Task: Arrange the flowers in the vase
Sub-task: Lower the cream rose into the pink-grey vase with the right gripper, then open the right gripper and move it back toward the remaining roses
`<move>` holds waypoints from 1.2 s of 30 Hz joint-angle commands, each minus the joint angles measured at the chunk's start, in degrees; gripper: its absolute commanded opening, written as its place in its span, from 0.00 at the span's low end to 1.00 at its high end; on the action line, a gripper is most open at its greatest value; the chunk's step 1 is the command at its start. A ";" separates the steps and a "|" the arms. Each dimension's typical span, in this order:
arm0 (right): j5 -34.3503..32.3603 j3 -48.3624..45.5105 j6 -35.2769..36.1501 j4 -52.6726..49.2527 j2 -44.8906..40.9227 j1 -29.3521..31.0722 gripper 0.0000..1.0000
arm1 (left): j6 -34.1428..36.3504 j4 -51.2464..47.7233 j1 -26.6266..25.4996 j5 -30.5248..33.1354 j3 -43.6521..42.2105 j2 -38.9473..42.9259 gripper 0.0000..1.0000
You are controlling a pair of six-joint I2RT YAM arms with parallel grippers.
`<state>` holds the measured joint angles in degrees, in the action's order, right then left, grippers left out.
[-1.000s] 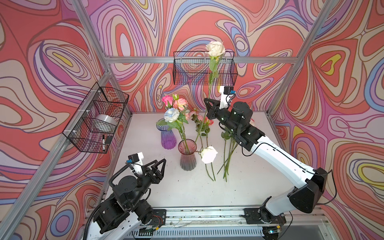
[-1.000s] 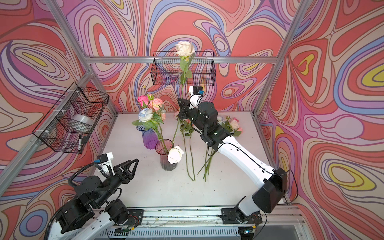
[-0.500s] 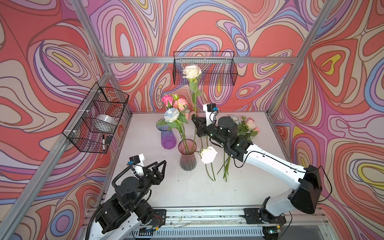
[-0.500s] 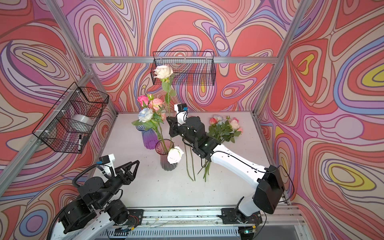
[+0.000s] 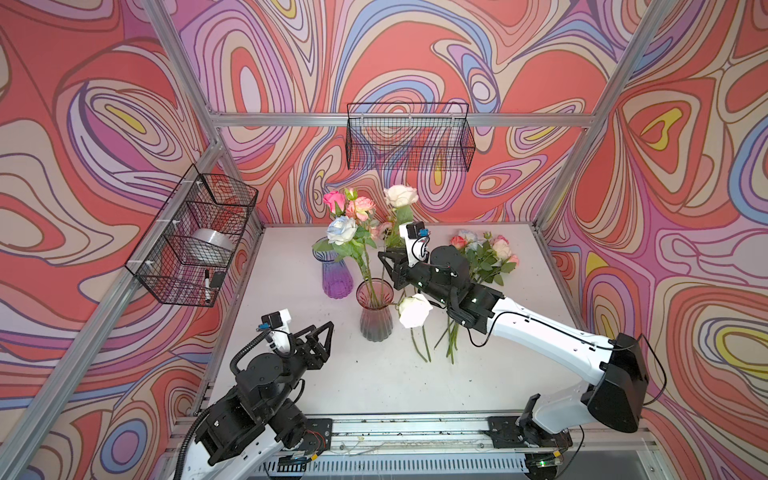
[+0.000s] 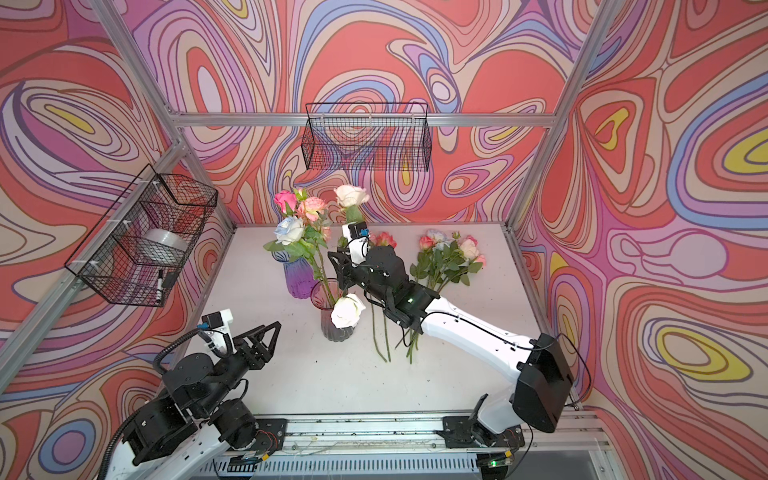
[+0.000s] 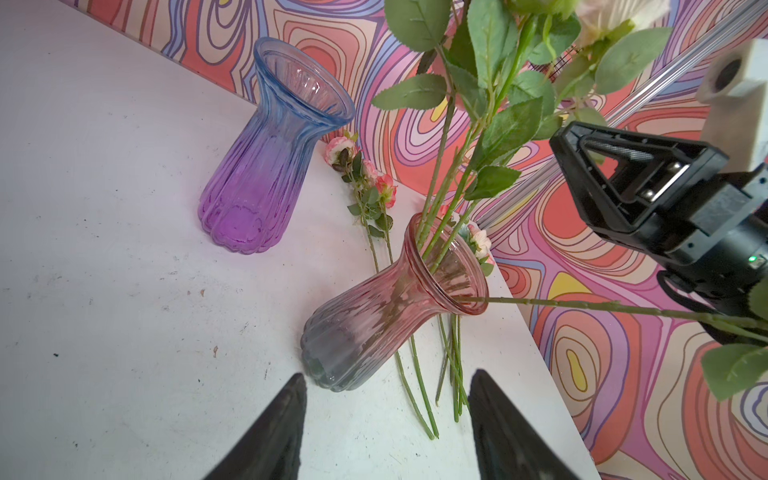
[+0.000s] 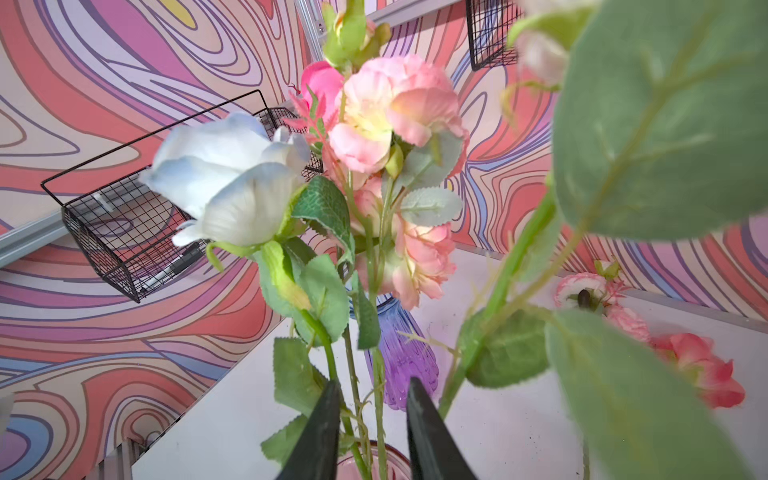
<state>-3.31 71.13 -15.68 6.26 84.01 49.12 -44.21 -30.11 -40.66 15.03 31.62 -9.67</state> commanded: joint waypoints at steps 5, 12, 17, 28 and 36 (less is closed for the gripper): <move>-1.65 -2.22 -0.21 -4.28 -4.56 0.35 0.30 | -1.06 1.65 0.06 -0.16 -0.76 -0.70 0.63; -4.46 -4.66 -1.41 -7.68 -9.41 0.30 0.31 | -1.58 3.97 0.06 -1.55 -1.37 -2.04 0.62; -11.48 -8.44 -2.08 -10.80 -14.78 0.36 0.31 | -1.70 6.18 0.10 -4.65 -1.54 -5.11 0.61; -10.08 -16.80 -10.11 -21.37 -21.25 -14.55 0.33 | 1.09 11.15 0.06 -5.06 -2.70 -11.85 0.62; 4.62 -19.63 -18.03 -24.15 -15.89 -28.28 0.33 | -5.80 8.74 0.06 0.62 -4.41 -12.67 0.62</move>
<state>-6.39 52.36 -29.08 -15.75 66.22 22.90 -46.28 -20.56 -40.66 11.84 28.23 -22.20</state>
